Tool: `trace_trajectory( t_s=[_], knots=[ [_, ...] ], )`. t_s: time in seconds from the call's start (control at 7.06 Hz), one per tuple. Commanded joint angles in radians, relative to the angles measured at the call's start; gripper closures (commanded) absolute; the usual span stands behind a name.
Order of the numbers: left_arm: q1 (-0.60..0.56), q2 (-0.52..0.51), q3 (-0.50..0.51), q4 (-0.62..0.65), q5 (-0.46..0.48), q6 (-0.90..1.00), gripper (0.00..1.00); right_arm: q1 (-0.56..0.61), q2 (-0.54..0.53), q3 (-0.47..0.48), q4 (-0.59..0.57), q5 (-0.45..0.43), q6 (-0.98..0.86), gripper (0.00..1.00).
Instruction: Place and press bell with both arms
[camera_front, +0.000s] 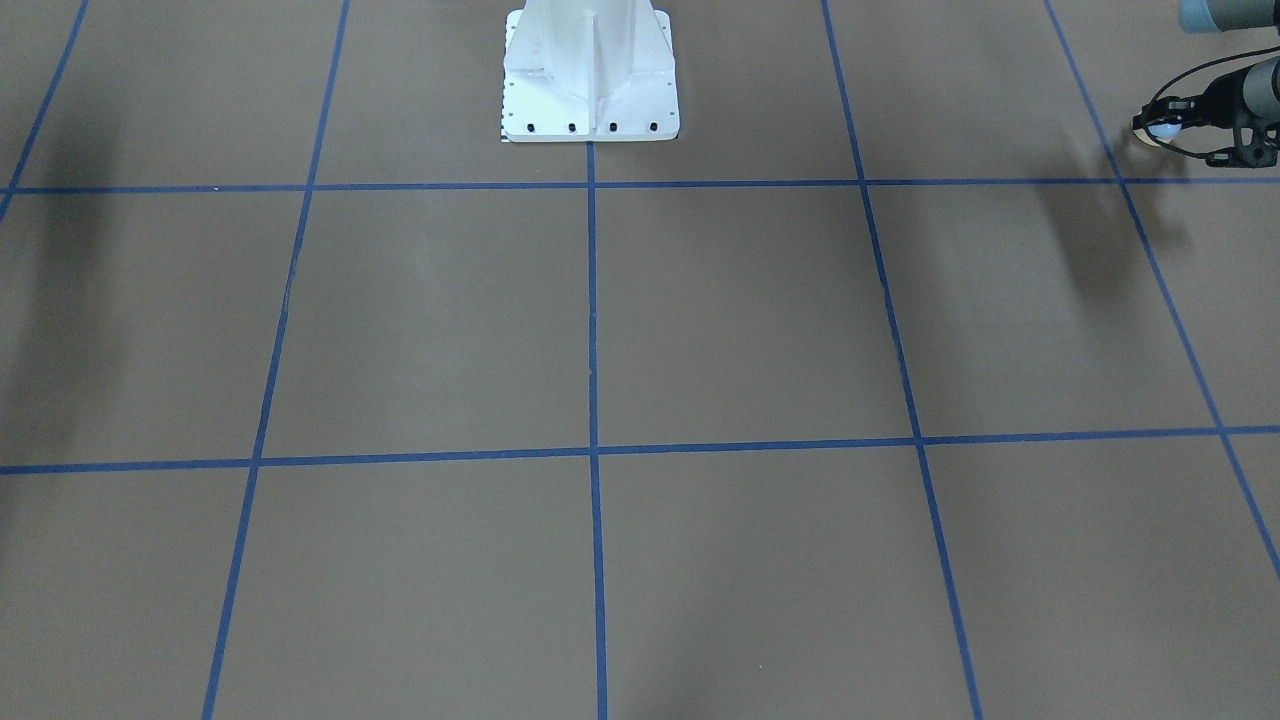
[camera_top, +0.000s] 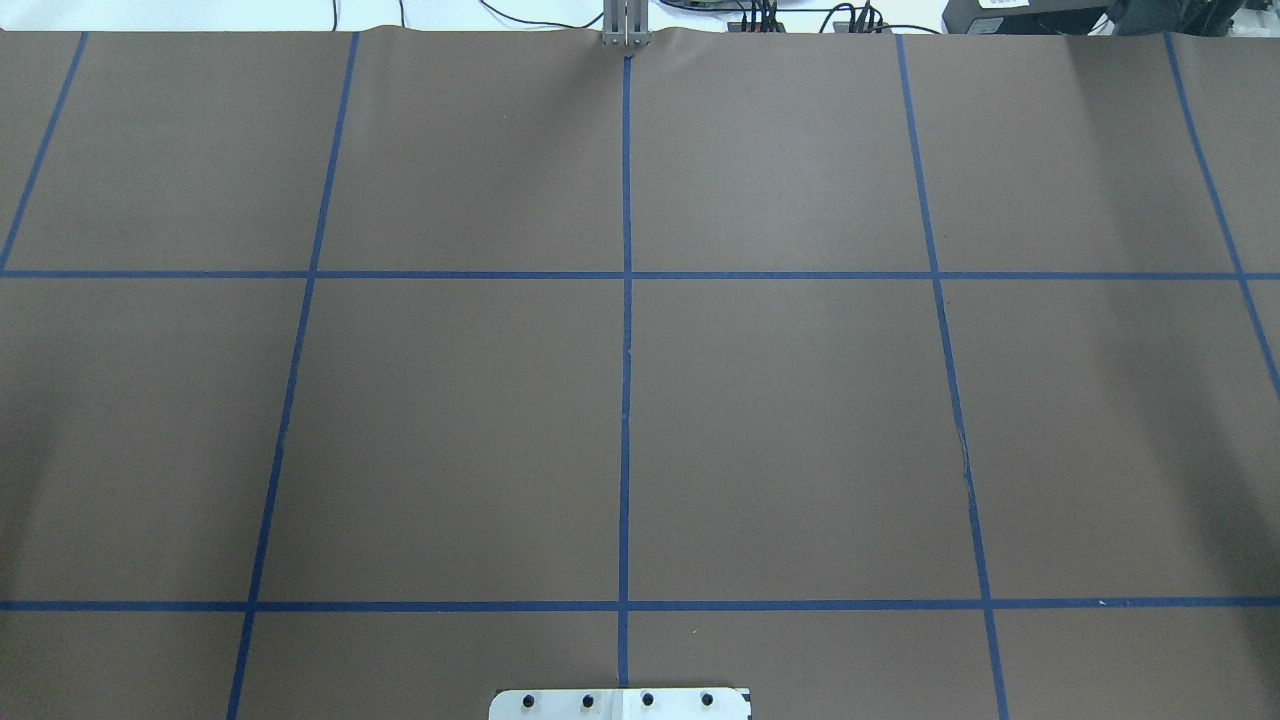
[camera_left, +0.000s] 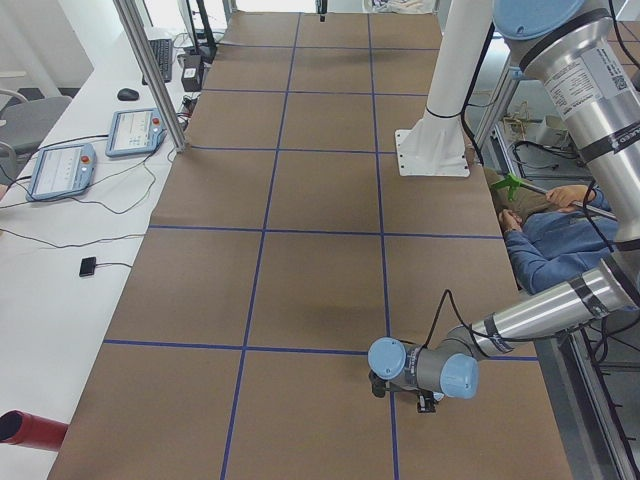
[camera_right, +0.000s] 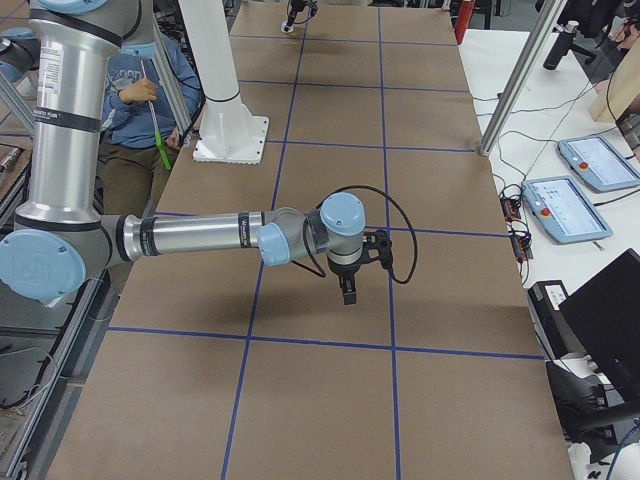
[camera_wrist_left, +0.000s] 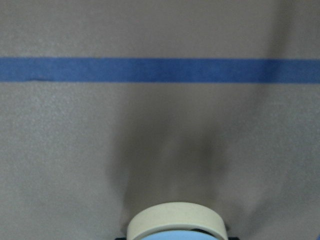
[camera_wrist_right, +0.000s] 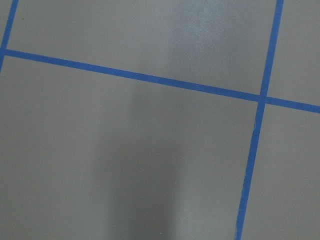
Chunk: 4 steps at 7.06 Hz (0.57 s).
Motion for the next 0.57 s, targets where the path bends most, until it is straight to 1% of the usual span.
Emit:
trace_trajectory(
  t_s=[0.0,0.14,0.28,0.43],
  knots=[
    [-0.004,0.056,-0.166,-0.028,-0.047,-0.053,0.88,0.000,0.000,0.005,0.000,0.002,0.002,0.00],
    [-0.005,0.055,-0.235,-0.012,-0.068,-0.090,0.89,0.000,0.001,0.003,0.000,0.008,0.005,0.00],
    [-0.007,0.033,-0.297,0.016,-0.085,-0.174,0.89,0.000,0.001,0.006,0.000,0.037,0.006,0.00],
    [-0.005,-0.046,-0.338,0.019,-0.084,-0.334,0.89,0.000,0.003,0.005,0.000,0.049,0.014,0.00]
  ],
)
